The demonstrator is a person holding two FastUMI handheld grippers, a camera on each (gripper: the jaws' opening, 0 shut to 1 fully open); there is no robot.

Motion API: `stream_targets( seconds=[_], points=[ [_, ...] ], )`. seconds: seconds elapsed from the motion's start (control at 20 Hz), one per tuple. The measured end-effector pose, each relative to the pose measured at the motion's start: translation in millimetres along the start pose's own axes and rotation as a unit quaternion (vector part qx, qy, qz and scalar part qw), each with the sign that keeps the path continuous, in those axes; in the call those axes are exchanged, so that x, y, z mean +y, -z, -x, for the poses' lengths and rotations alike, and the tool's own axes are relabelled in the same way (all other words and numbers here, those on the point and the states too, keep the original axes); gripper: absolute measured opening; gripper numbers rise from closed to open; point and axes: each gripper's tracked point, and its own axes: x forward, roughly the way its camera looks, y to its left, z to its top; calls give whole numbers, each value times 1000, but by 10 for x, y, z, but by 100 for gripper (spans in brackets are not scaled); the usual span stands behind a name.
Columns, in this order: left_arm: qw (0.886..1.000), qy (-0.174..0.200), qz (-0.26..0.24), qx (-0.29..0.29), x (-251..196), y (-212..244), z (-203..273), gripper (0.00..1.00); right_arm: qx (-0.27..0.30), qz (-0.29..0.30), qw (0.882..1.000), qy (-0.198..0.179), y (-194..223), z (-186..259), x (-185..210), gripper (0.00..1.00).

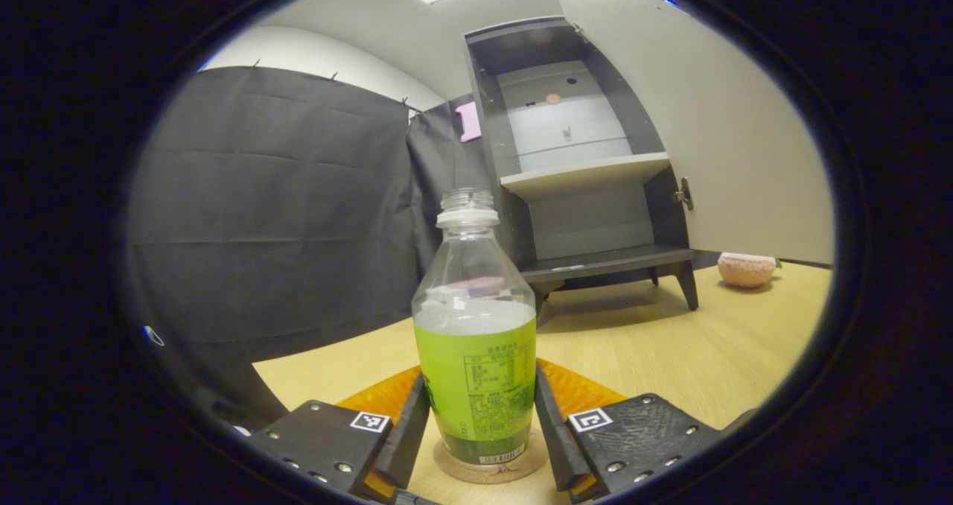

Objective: Open the cabinet door with the right hand, grasp the bottle in the cabinet with the left hand and place it on the coaster, then close the cabinet door with the right hand.

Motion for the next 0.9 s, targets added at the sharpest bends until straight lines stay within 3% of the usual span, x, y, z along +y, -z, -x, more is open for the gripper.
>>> stream_targets(
  seconds=[0.1, 0.25, 0.4, 0.9],
  points=[
    [1000, -5, 9, 7, 12, 47, 13, 77, 4, -1, 1000, -2, 55, -5, 2, 93],
    [1000, -10, 14, 11, 0, 63, 33, 73, 10, -2, 1000, -7, 106, -5, 20, 93],
    [1000, -9, 11, -5, 43, 33, 59, 84, 3, 5, 1000, -9, 55, 5, 13, 93],
    [1000, -12, 8, -26, 129, -418, 271, 84, -20, -2, 1000, 1, -26, 39, -99, 93]
  ],
)
